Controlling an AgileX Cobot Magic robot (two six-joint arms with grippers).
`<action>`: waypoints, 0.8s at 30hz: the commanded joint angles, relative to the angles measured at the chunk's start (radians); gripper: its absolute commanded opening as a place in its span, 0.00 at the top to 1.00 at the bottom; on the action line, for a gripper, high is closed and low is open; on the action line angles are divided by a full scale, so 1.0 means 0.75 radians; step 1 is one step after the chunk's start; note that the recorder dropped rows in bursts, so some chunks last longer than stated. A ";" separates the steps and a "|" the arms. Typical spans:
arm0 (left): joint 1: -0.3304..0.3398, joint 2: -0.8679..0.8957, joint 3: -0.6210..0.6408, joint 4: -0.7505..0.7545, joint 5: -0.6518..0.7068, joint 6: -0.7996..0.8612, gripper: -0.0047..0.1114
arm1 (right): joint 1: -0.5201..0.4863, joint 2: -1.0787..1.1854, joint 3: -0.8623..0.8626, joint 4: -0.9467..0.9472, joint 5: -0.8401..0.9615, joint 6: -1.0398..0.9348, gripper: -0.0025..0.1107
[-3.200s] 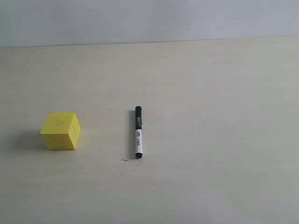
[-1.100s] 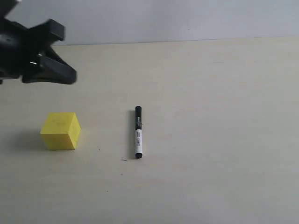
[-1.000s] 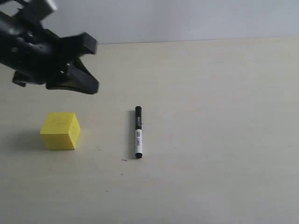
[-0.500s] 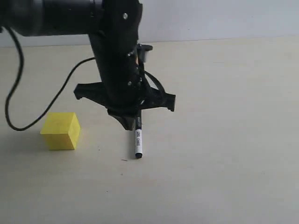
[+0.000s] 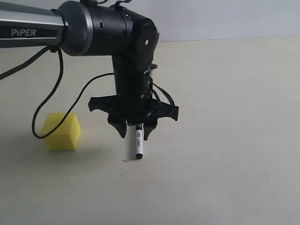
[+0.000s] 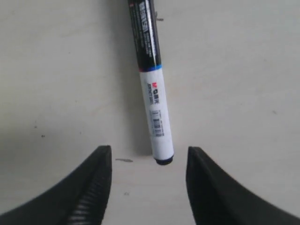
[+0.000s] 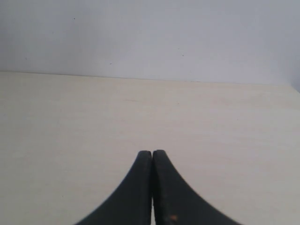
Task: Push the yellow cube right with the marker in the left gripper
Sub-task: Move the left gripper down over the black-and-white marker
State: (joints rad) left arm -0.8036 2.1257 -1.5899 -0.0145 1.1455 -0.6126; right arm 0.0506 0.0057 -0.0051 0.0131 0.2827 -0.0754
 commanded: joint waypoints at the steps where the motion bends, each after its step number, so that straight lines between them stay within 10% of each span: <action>1: 0.006 0.036 -0.008 0.002 -0.099 -0.013 0.53 | -0.007 -0.008 0.007 -0.006 0.000 -0.005 0.98; 24: 0.006 0.102 -0.008 0.002 -0.140 0.042 0.53 | -0.007 -0.008 0.007 -0.006 0.000 -0.005 0.98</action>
State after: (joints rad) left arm -0.8021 2.1852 -1.5899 -0.0145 1.0464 -0.5842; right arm 0.0506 0.0057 -0.0051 0.0131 0.2827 -0.0754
